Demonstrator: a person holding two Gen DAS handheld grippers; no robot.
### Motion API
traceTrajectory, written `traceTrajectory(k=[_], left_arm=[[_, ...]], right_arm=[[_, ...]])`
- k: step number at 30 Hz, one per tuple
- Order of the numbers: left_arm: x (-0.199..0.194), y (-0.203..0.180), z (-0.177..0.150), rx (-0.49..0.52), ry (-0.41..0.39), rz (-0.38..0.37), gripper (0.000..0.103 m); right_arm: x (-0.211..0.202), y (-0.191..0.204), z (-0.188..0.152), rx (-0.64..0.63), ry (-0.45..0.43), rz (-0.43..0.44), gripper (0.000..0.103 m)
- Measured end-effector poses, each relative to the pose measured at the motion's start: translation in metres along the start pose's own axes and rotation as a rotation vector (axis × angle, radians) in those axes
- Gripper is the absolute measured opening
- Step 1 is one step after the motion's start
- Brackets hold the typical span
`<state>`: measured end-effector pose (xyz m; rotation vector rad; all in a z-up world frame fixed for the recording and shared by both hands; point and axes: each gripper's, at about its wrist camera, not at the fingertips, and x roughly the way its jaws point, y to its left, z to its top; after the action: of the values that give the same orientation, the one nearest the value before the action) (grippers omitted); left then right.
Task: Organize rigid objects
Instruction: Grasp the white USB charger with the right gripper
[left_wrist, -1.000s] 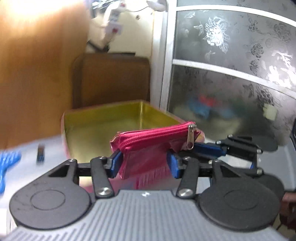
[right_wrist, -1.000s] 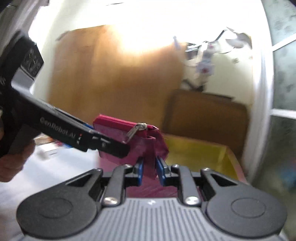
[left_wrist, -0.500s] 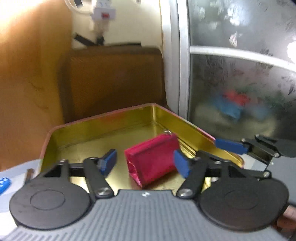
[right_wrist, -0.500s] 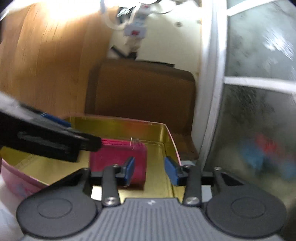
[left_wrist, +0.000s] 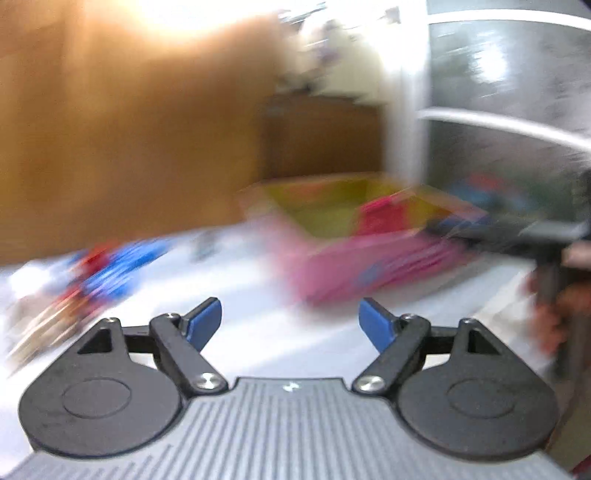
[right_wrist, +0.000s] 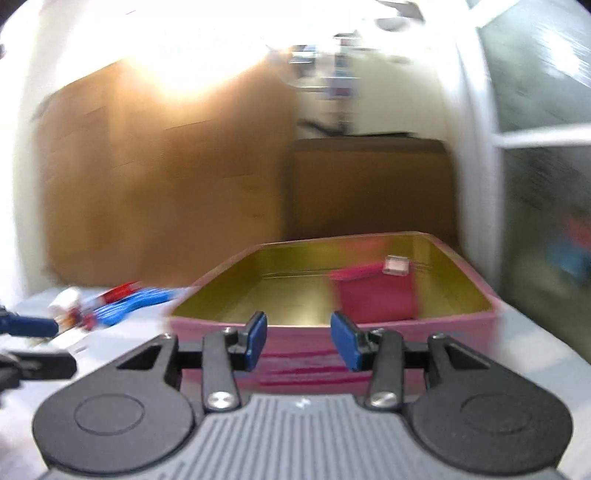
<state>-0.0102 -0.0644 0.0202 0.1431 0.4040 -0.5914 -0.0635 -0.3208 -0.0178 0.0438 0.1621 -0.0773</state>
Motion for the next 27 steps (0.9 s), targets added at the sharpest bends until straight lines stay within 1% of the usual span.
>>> traceTrajectory(k=[2, 4, 6, 7, 8, 9, 10, 11, 13, 14, 15, 16, 17, 18, 19, 20, 21, 22, 24, 27], left_arm=[[-0.008, 0.037, -0.019, -0.078, 0.049, 0.131, 0.083], [-0.013, 0.074, -0.034, -0.168, 0.094, 0.261, 0.082], [-0.019, 0.098, -0.043, -0.224, 0.090, 0.344, 0.082], [-0.021, 0.107, -0.046, -0.257, 0.083, 0.368, 0.082], [-0.024, 0.115, -0.048, -0.308, 0.076, 0.373, 0.082], [-0.026, 0.121, -0.049, -0.350, 0.064, 0.361, 0.082], [-0.028, 0.124, -0.050, -0.369, 0.054, 0.360, 0.082], [-0.028, 0.125, -0.050, -0.373, 0.052, 0.365, 0.082], [-0.027, 0.124, -0.051, -0.375, 0.057, 0.367, 0.083], [-0.028, 0.124, -0.051, -0.376, 0.063, 0.365, 0.083], [-0.026, 0.125, -0.051, -0.381, 0.071, 0.363, 0.083], [-0.025, 0.126, -0.052, -0.389, 0.078, 0.361, 0.083], [-0.026, 0.127, -0.054, -0.399, 0.085, 0.360, 0.083], [-0.026, 0.129, -0.054, -0.410, 0.090, 0.359, 0.083], [-0.023, 0.129, -0.055, -0.420, 0.094, 0.357, 0.083], [-0.023, 0.130, -0.055, -0.426, 0.094, 0.357, 0.083], [-0.023, 0.130, -0.056, -0.428, 0.092, 0.357, 0.083], [-0.023, 0.129, -0.056, -0.426, 0.092, 0.357, 0.083], [-0.022, 0.128, -0.055, -0.421, 0.097, 0.361, 0.083], [-0.018, 0.127, -0.055, -0.407, 0.107, 0.370, 0.083]], right_arm=[[0.006, 0.027, 0.002, -0.055, 0.032, 0.116, 0.047], [0.019, 0.063, 0.001, -0.125, 0.094, 0.254, 0.049], [0.035, 0.097, -0.002, -0.198, 0.140, 0.347, 0.049], [0.043, 0.115, -0.004, -0.236, 0.156, 0.380, 0.051], [0.054, 0.135, -0.005, -0.278, 0.175, 0.409, 0.052], [0.063, 0.150, -0.006, -0.308, 0.190, 0.428, 0.055], [0.073, 0.165, -0.006, -0.335, 0.201, 0.445, 0.058], [0.084, 0.182, -0.006, -0.369, 0.207, 0.456, 0.060], [0.104, 0.205, -0.006, -0.419, 0.221, 0.450, 0.070], [0.115, 0.214, -0.006, -0.438, 0.232, 0.447, 0.073], [0.127, 0.221, -0.005, -0.455, 0.247, 0.452, 0.078], [0.139, 0.228, -0.006, -0.469, 0.265, 0.462, 0.081], [0.151, 0.237, -0.009, -0.482, 0.287, 0.475, 0.082], [0.158, 0.243, -0.013, -0.497, 0.310, 0.485, 0.081], [0.164, 0.244, -0.014, -0.502, 0.330, 0.492, 0.070], [0.169, 0.246, -0.016, -0.495, 0.343, 0.508, 0.062], [0.168, 0.248, -0.016, -0.472, 0.345, 0.526, 0.056], [0.168, 0.248, -0.016, -0.466, 0.347, 0.520, 0.053], [0.159, 0.246, -0.018, -0.467, 0.339, 0.501, 0.049], [0.141, 0.229, -0.022, -0.439, 0.350, 0.492, 0.049]])
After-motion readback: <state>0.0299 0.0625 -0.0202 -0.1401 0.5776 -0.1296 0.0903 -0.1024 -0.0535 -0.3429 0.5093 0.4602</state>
